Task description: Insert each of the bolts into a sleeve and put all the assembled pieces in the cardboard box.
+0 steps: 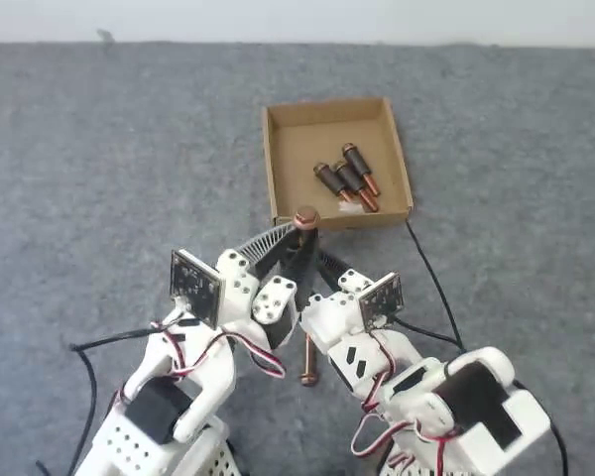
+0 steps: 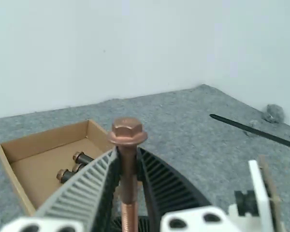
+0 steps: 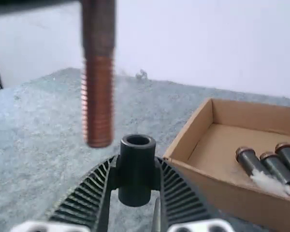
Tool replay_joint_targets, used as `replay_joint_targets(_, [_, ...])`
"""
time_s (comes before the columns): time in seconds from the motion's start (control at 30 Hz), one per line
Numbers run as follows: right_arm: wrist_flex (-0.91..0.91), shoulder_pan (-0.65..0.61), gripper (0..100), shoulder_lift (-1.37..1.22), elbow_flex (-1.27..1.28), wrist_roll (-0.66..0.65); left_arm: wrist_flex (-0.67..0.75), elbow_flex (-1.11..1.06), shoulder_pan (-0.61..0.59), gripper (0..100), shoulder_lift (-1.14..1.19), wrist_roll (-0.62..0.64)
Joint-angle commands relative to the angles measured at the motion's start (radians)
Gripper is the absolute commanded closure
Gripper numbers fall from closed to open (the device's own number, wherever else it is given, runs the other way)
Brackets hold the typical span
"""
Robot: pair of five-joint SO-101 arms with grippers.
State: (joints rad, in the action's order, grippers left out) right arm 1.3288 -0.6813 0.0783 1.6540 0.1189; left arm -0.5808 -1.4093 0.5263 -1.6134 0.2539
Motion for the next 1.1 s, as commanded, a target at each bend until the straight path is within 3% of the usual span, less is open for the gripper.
replay_joint_targets(0.0, [0.025,-0.004,99.2,-0.01,0.015,0.009,-0.041,0.018,0.008,99,-0.071,0.006])
replay_joint_targets(0.53, [0.087,-0.002,99.2,-0.018,0.021,0.006,-0.112,-0.067,0.002,99,-0.207,0.006])
replay_joint_targets(0.87, [0.087,0.005,99.2,-0.018,0.023,0.008,0.078,-0.114,-0.035,99,-0.201,0.003])
replay_joint_targets(1.07, [0.087,0.005,99.2,-0.018,0.023,0.008,0.181,-0.111,-0.087,99,-0.038,0.005])
